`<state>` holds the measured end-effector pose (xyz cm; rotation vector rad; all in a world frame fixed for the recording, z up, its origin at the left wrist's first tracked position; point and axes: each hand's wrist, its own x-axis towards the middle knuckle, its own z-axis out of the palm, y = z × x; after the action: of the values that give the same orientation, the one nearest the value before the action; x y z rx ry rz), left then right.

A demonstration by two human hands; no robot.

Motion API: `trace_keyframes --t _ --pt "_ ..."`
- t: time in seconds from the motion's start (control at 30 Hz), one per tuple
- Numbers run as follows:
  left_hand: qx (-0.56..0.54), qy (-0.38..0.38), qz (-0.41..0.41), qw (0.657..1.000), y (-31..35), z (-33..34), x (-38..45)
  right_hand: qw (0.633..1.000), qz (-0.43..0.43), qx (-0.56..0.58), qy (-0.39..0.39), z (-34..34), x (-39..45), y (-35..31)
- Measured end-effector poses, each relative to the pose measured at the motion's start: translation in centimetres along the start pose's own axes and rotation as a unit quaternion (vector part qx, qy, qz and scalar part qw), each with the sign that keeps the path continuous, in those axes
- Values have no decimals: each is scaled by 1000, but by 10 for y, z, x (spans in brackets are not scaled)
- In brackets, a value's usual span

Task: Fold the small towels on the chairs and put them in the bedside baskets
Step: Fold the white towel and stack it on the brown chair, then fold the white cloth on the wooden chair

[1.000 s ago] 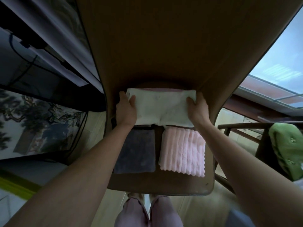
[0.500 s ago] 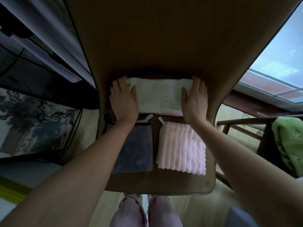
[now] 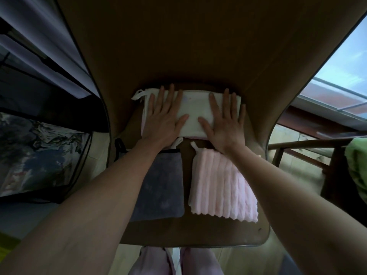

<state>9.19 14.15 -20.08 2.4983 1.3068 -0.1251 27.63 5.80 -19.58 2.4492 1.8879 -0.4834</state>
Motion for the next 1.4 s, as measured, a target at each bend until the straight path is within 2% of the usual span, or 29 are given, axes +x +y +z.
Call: trace_keyframes --t 0.13,0.23,0.33,0.43,0.6,0.7,0.83,1.0,1.23,1.4 --pt "-9 -55 3 998 0 -14 2 999 9 -3 -39 -8 1 -2" --pt "-21 -98 -10 995 6 -47 -4 995 31 50 -76 -32 -12 -9" --pt "-61 -74 -11 995 28 -90 -24 985 54 163 -16 -78 -52 -15" --pt "-114 -107 25 987 67 -132 -49 966 90 236 46 -124 -108 -10" --pt "-88 -92 102 987 154 -176 -85 935 195 285 78 -173 -209 28" --pt "-105 -110 185 971 230 -185 -103 908 287 282 116 -195 -280 77" --pt "-67 -152 256 952 330 -175 -120 865 395 281 129 -203 -370 144" --pt "-19 -177 310 934 436 -142 -128 822 466 299 135 -192 -435 234" --pt "5 -206 265 942 537 -79 -95 833 442 321 85 -167 -420 347" --pt "-51 -195 208 957 565 -48 -72 883 372 272 87 -144 -365 411"
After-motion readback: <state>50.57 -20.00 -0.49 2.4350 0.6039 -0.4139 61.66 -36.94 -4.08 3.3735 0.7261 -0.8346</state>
